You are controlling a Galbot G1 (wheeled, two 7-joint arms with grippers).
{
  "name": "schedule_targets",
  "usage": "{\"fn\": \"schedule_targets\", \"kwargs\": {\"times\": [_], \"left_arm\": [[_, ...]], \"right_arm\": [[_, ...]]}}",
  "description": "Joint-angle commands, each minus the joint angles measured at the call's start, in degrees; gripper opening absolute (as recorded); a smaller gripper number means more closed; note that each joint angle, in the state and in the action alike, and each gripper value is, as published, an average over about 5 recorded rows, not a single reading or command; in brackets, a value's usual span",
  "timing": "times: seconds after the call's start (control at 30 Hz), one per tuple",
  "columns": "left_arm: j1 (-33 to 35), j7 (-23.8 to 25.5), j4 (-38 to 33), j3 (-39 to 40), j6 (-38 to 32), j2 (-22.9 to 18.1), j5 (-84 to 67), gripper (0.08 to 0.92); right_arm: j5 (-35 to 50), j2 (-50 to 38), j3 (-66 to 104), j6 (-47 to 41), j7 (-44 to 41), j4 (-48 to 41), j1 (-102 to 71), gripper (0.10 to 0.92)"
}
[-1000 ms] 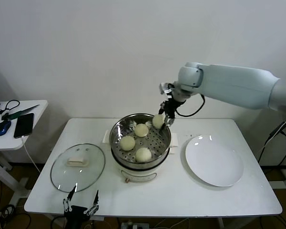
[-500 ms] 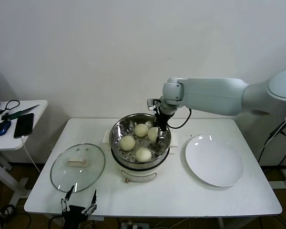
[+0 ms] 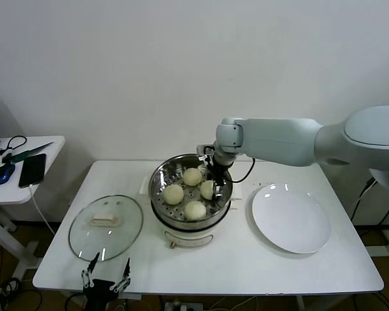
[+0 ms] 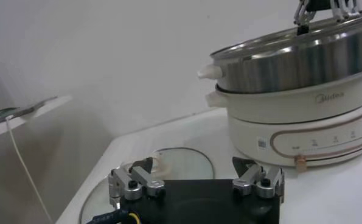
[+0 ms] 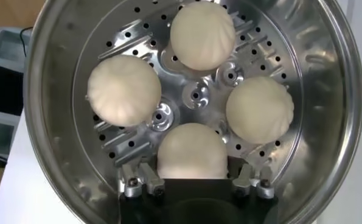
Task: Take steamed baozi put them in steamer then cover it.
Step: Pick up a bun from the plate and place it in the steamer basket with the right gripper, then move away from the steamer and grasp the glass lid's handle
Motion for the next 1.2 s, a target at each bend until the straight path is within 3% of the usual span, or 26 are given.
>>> {"fn": "schedule_targets", "kwargs": {"times": [0.03,0.33,0.53,0.7,0.93,1.2], "left_arm": [[0.1,0.0,0.0,0.0,0.0,0.1,-0.1,0.823],[0.3,-0.1,-0.3,-0.2,0.0,0.1,-0.1,0.823],[0.3,-0.2,-0.3,-0.5,-0.1,0.2,-0.1,0.823],[0.1,-0.5,0.0,-0.7,-0.1,-0.2,-0.2,0.823],[-0.6,-1.7,-0.3,-0.8,0.0,-1.1,0.3,0.823],[-0.7,-1.5,-1.8,-1.8,-0.1,-1.8,2.5,0.823]], "right_arm": [[-0.9,0.0,0.7,0.1,-0.7,-0.5,-0.6,0.802],[-0.4,-4.6,5.3,2.0,-5.6,0.6,2.4,0.823],[1.2,-13.3,9.5,6.9,-4.3,3.1,4.5,0.823],[-1.1,-22.8,15.0,17.5,3.5,7.2,2.0,0.823],[3.4,-37.1,32.3,22.1,20.4,15.5,-14.4,0.823],[2.5,-42.4,60.0,28.8,30.6,17.2,-42.2,0.823]]}}
